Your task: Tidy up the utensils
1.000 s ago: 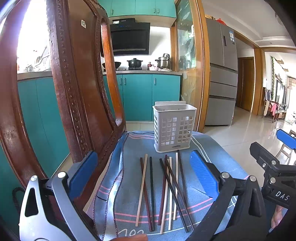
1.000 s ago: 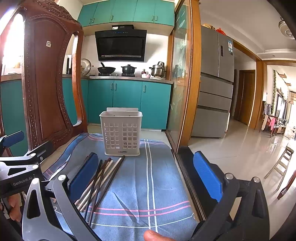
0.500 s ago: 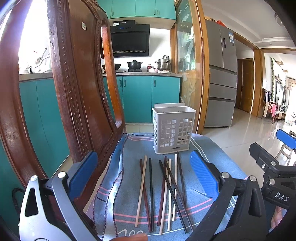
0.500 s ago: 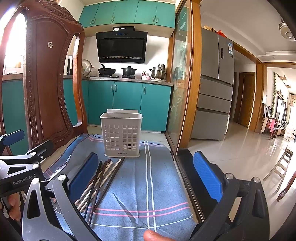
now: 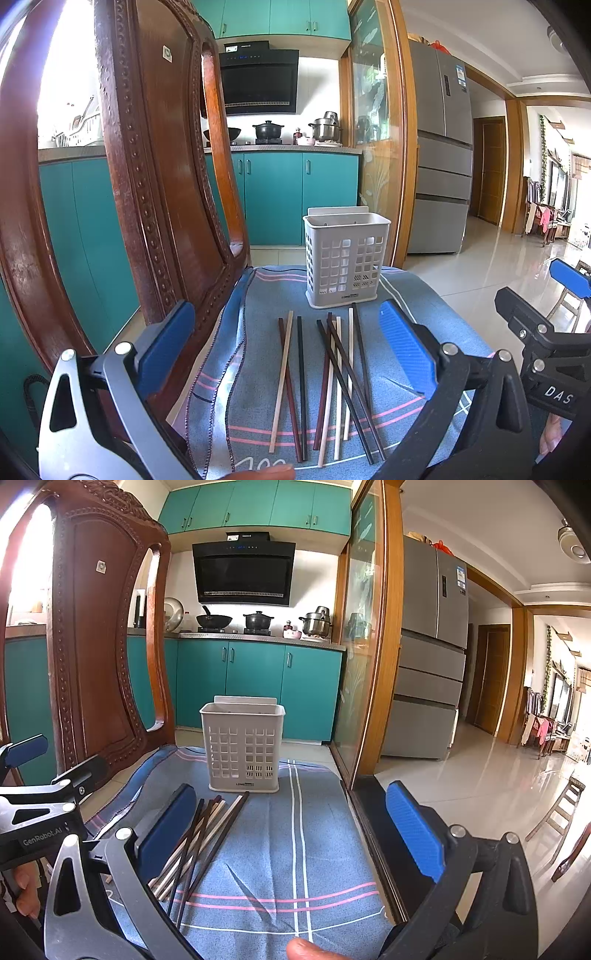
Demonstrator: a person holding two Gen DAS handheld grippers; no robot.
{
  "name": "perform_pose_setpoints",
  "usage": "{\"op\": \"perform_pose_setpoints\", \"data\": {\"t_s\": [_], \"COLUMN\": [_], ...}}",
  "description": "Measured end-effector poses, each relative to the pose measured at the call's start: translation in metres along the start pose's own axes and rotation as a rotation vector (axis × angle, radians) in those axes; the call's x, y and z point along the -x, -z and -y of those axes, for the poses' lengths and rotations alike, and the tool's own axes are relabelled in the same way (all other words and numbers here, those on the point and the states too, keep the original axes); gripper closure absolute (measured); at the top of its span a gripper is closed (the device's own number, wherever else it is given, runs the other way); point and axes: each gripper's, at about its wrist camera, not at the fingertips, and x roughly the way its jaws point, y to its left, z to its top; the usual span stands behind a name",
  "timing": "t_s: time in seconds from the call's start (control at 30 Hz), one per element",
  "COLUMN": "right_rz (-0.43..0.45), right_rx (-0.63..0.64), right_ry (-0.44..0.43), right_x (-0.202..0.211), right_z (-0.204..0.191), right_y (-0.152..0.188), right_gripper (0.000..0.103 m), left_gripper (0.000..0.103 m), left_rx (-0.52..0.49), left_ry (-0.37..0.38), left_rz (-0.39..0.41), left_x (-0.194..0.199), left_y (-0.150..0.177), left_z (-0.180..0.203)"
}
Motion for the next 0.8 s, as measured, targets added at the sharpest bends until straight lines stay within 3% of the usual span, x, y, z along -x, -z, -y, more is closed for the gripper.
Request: {"op": "perform_pose_setpoints", "data": {"t_s": [0.8], "right_rz": [0.0], "right_rx": [0.001], "right_ry": [0.001], "right_x": [-0.0003], "right_z": [0.0003], "right_y": [0.0008], "right_gripper": [0.003], "left_gripper": [0.004], "left_rx": [0.003], "left_ry": [0.002], "left_rz": [0.005], "left_x": [0.0014], "left_y": [-0.0008], "left_z": [-0.0007]}}
